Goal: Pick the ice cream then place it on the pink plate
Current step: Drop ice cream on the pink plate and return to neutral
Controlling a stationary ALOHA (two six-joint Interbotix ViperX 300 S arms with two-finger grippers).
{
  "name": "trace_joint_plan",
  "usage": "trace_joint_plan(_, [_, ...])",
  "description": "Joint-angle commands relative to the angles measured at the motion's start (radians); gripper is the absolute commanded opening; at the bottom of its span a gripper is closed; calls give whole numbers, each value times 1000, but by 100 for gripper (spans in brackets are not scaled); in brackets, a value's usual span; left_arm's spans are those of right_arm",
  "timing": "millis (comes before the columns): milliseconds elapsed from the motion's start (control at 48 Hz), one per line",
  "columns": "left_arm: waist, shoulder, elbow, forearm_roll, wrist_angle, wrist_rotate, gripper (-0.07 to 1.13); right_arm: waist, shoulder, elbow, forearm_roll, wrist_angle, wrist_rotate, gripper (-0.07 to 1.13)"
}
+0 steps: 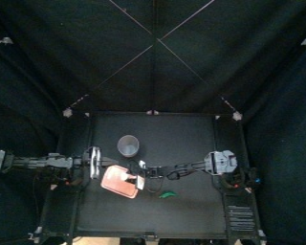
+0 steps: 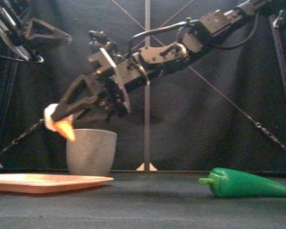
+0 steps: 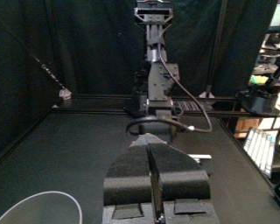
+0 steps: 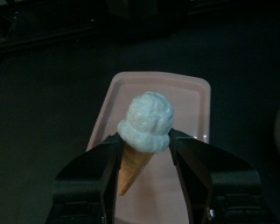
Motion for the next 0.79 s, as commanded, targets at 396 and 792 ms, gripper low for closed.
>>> trace_joint_plan(396, [-2, 2, -12, 0, -6, 2, -4, 0, 17, -146, -20, 126, -5, 103])
trace_joint_plan(792, [2, 0, -9, 0, -6, 2, -4, -26, -353, 195, -49, -18, -2, 103])
